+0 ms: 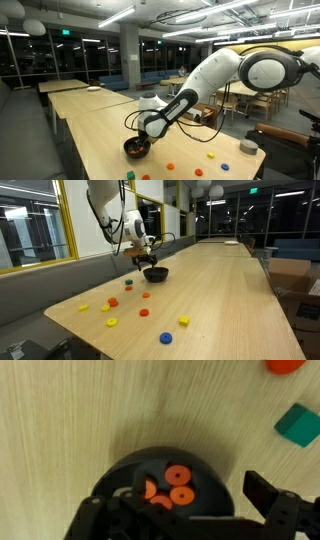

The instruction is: Pick up some of the orange objects from the table and put them in the bowl

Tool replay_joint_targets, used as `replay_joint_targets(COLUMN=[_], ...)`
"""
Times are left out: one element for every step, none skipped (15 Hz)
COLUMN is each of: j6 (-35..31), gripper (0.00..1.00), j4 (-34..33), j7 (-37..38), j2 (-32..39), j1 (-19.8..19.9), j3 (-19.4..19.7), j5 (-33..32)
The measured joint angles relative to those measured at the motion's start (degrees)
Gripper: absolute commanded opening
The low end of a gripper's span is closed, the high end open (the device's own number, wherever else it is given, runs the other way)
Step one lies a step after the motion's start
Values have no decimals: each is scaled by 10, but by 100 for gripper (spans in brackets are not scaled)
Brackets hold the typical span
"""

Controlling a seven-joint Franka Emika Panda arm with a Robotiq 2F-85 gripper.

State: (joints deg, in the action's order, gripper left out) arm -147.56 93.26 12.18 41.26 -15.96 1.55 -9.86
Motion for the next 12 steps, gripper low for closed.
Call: replay_joint_targets(j6=[16, 32, 48, 62, 75, 86, 96, 105, 112, 116, 118, 118], gripper=[100, 100, 100, 100, 100, 100, 100, 100, 100, 100, 100, 100], j4=[9, 16, 22, 27, 32, 35, 38, 41, 45, 49, 53, 57], j7=[-11, -26, -42, -60, -78, -95, -110, -124, -136, -145, -153, -157], j2=[-5, -10, -13, -16, -18, -18, -18, -18, -17, -17, -16, -14], j1=[5, 11, 18, 26, 34, 42, 50, 56, 61, 65, 67, 68], j3=[-14, -30, -44, -59, -72, -83, -94, -101, -107, -112, -115, -117], j5=[8, 19, 31, 44, 57, 69, 79, 89, 96, 102, 107, 109])
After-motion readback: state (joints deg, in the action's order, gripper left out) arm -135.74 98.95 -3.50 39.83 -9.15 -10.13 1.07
